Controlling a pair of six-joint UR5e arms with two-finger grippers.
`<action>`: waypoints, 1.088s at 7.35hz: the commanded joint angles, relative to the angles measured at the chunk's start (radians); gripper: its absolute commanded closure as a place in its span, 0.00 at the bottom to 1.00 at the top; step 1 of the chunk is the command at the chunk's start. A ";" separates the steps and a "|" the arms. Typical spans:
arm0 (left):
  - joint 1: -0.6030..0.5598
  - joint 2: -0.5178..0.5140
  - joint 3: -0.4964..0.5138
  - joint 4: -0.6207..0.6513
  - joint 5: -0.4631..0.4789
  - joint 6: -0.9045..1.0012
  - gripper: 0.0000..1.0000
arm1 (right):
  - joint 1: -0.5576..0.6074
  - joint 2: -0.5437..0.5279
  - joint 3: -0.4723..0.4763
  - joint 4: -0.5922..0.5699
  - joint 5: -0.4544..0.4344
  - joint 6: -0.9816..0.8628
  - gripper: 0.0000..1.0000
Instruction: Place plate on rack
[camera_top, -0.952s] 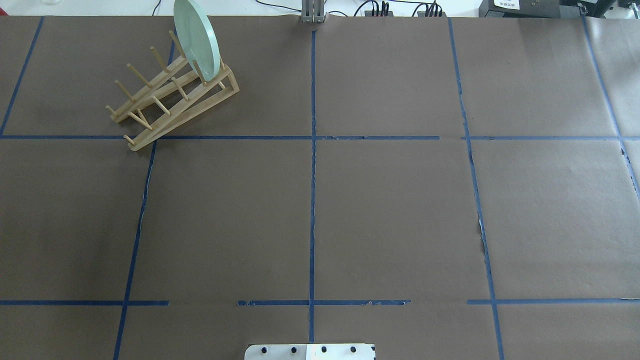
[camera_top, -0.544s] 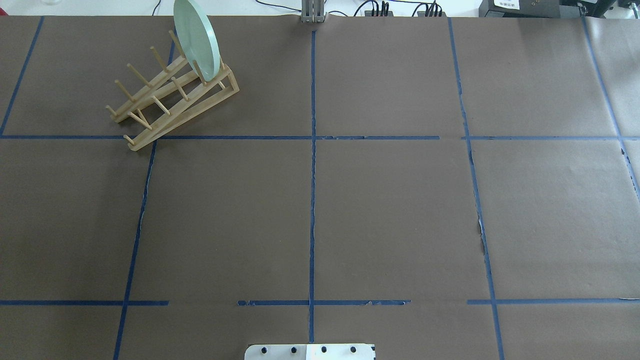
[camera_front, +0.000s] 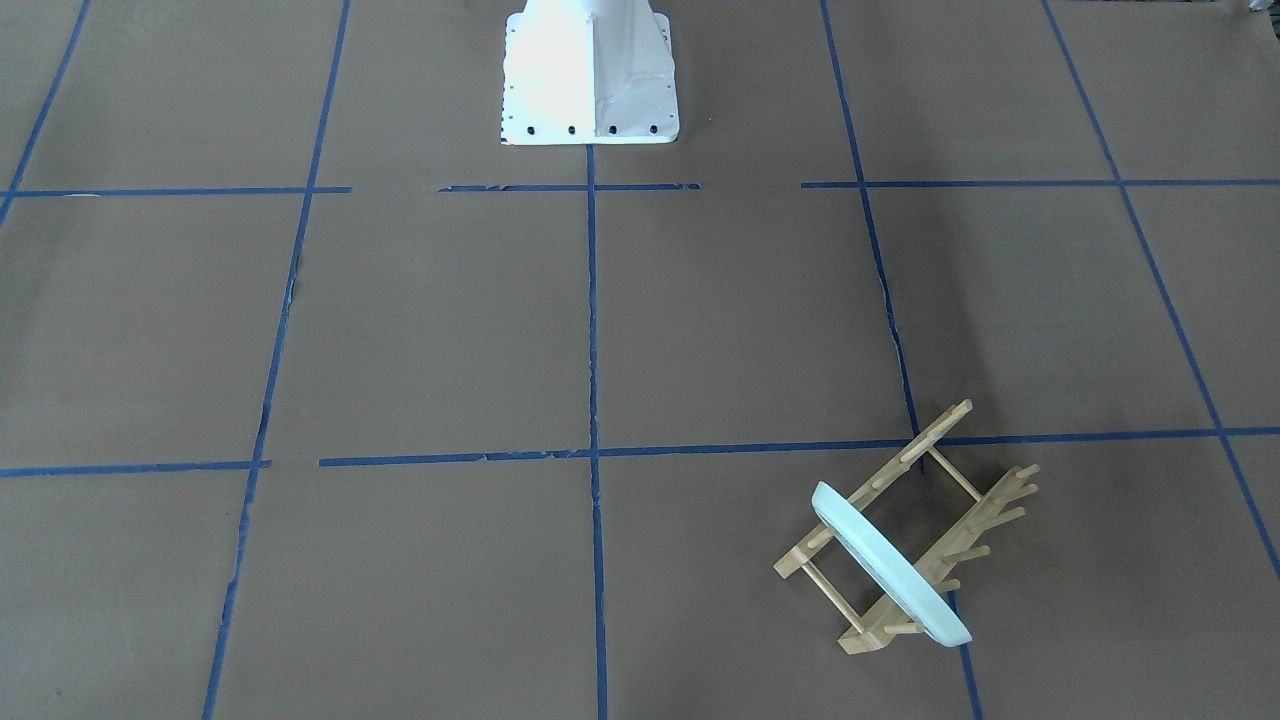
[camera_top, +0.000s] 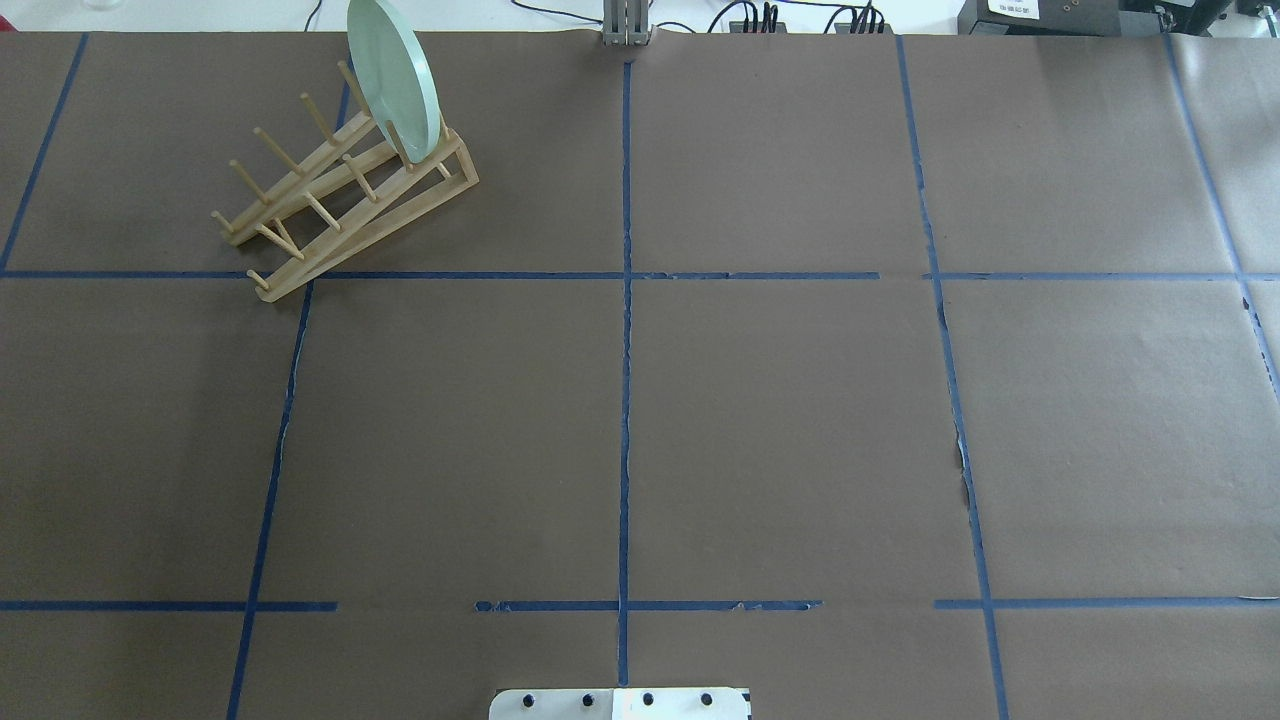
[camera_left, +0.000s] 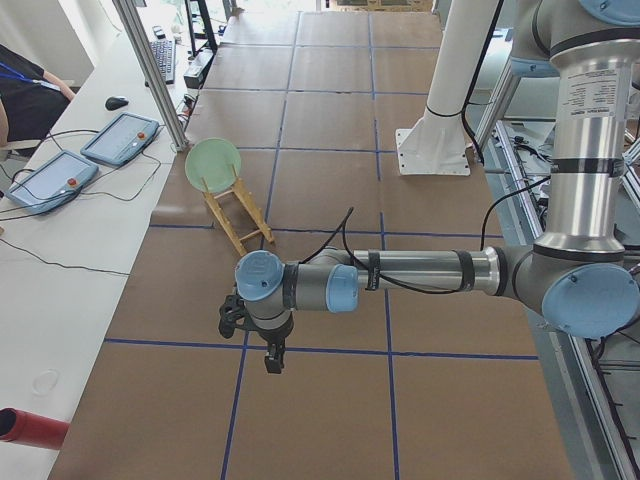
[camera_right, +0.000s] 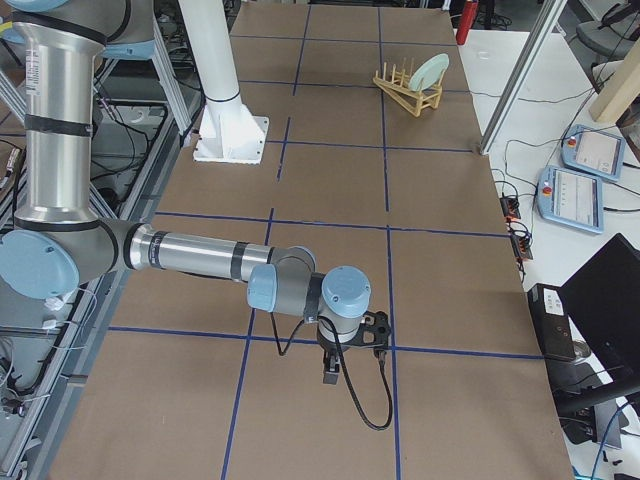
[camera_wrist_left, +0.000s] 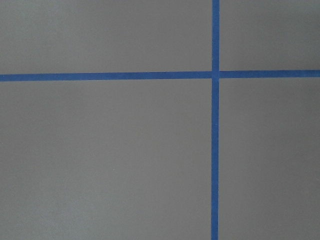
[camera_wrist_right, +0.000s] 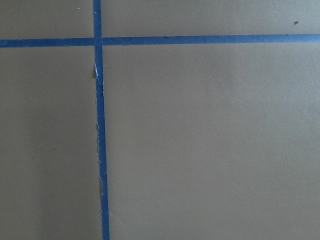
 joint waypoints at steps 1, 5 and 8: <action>0.000 -0.001 0.066 -0.110 -0.057 0.000 0.00 | 0.000 0.000 0.000 0.000 0.000 0.000 0.00; 0.000 -0.003 0.066 -0.117 -0.063 -0.008 0.00 | 0.000 0.000 0.001 0.000 0.000 0.000 0.00; 0.000 0.000 0.060 -0.114 -0.059 -0.008 0.00 | -0.001 0.000 0.000 0.000 0.000 0.000 0.00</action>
